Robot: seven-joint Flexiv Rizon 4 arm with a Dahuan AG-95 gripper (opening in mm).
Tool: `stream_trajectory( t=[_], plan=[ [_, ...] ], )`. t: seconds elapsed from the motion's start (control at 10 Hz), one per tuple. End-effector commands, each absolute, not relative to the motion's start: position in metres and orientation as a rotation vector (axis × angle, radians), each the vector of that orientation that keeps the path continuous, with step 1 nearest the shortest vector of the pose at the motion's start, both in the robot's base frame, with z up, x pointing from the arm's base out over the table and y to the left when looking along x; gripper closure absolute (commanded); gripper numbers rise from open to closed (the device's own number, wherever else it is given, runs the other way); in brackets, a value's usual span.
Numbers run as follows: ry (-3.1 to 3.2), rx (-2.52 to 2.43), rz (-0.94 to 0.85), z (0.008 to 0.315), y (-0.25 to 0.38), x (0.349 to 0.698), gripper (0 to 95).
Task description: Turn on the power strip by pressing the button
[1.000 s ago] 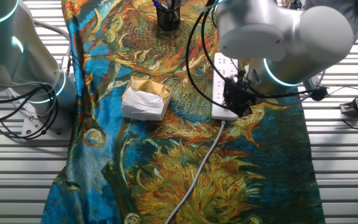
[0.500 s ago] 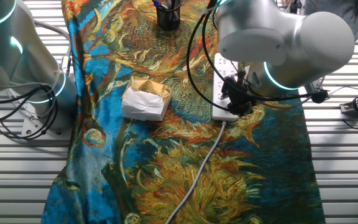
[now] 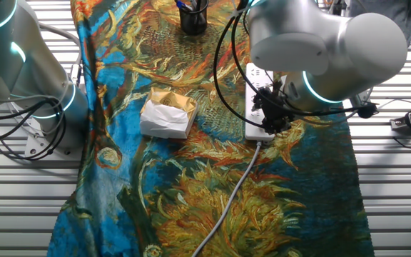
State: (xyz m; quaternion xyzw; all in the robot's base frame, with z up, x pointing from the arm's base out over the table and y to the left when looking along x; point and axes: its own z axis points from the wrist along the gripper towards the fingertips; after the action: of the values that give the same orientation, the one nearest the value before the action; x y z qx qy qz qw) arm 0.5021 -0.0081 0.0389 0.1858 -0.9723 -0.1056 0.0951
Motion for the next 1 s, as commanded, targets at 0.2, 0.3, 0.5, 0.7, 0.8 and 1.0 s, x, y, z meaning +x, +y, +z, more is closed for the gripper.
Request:
stream_trajectory(
  t=[0.2,0.3,0.5,0.7,0.8,1.0],
  plan=[
    [-2.883,0.552,-0.311,0.03,-0.008,0.502,57.0],
    [-2.883,0.552,-0.311,0.03,-0.008,0.502,57.0],
    [-2.883,0.552,-0.311,0.03,-0.008,0.502,57.0],
    [-2.883,0.552,-0.311,0.03,-0.008,0.502,57.0],
    [-2.883,0.552,-0.311,0.03,-0.008,0.502,57.0],
    [-2.858,0.469,-0.389,0.081,0.011,0.495,38.0]
  ],
)
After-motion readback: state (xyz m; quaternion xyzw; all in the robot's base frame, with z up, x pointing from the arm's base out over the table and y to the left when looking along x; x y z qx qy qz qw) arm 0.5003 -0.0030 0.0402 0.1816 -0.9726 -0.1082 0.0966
